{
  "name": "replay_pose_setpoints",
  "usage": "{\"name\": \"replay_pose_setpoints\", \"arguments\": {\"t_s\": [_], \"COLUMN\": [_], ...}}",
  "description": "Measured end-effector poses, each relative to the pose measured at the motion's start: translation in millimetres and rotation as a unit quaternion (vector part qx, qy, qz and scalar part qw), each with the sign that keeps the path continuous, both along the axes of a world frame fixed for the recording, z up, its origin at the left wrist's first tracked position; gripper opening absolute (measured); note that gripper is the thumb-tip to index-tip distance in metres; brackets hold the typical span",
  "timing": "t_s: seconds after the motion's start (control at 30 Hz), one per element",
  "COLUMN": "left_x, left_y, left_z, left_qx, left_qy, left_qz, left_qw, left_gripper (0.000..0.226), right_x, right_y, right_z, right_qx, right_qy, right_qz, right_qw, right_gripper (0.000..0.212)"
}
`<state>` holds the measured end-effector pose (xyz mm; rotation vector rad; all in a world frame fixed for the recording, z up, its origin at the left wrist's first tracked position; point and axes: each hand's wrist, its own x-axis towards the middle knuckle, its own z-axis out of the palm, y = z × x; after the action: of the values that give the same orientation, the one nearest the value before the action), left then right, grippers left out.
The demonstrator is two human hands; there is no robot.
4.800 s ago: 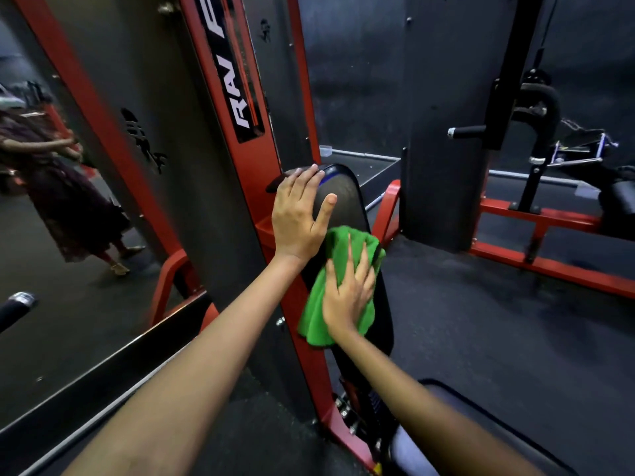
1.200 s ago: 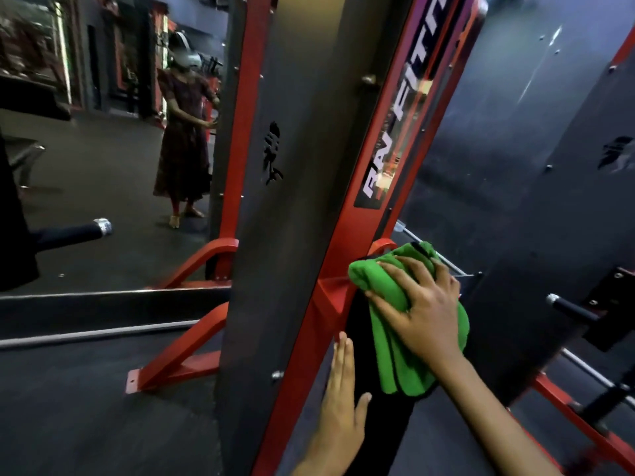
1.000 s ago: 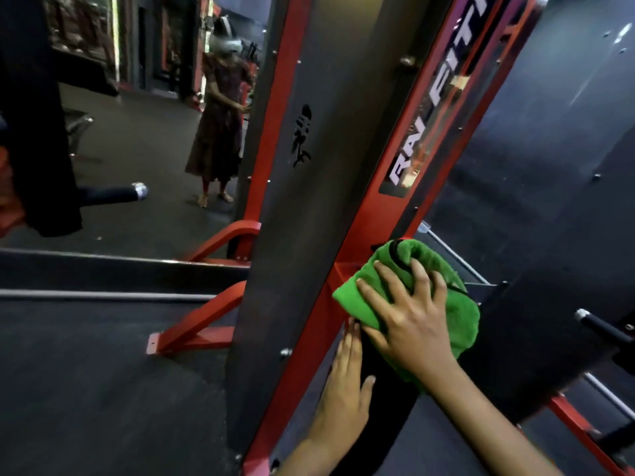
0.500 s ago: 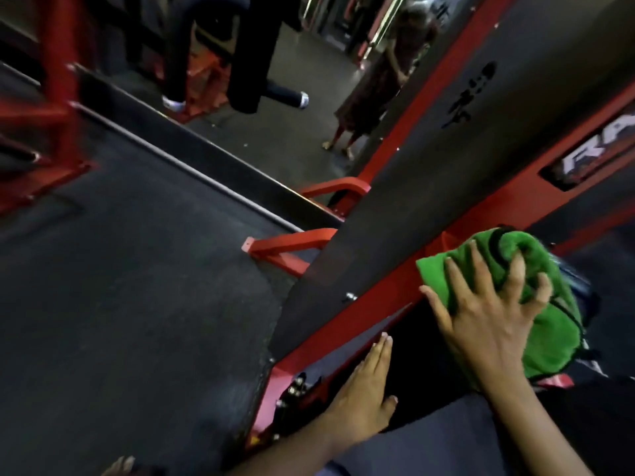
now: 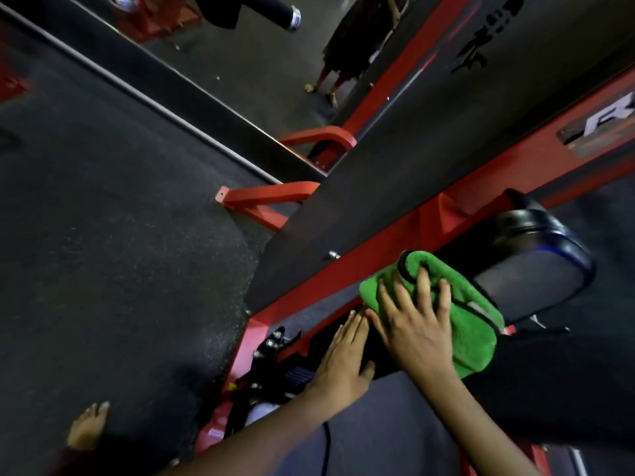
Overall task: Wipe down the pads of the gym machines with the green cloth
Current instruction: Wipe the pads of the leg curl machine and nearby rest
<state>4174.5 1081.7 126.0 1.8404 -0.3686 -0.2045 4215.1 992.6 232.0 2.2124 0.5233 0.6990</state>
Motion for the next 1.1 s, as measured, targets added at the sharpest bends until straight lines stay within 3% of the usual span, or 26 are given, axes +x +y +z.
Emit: {"name": "replay_pose_setpoints", "arguments": {"t_s": [0.2,0.43,0.63,0.87,1.03,1.1], "left_x": [-1.1,-7.7,-7.7,-12.3,-14.1,-17.2], "left_y": [-0.9,-5.1,-3.0,-7.4,-0.6,-1.4], "left_z": [-11.3,-39.5,-50.6,-62.0,-75.3,-82.6], "left_qx": [-0.022,0.023,0.037,0.091,0.061,0.069], "left_qy": [-0.001,0.059,0.058,0.085,0.085,0.096], "left_qz": [-0.007,0.003,0.013,-0.001,0.010,0.013], "left_qw": [1.000,0.998,0.998,0.992,0.994,0.993], "left_gripper": [0.090,0.097,0.100,0.088,0.095,0.095], "right_x": [9.1,-1.7,2.5,-20.4,-6.2,-8.9], "right_y": [-1.9,2.1,1.3,0.4,1.4,2.6], "right_z": [22.5,-14.8,11.0,-48.1,-22.2,-28.4], "right_qx": [0.018,-0.022,0.030,-0.011,0.042,0.044], "right_qy": [-0.077,-0.002,-0.075,0.125,0.003,0.006], "right_qz": [-0.019,-0.010,-0.040,-0.011,-0.007,-0.010], "right_qw": [0.997,1.000,0.996,0.992,0.999,0.999], "right_gripper": [0.044,0.046,0.049,0.054,0.045,0.043]}}
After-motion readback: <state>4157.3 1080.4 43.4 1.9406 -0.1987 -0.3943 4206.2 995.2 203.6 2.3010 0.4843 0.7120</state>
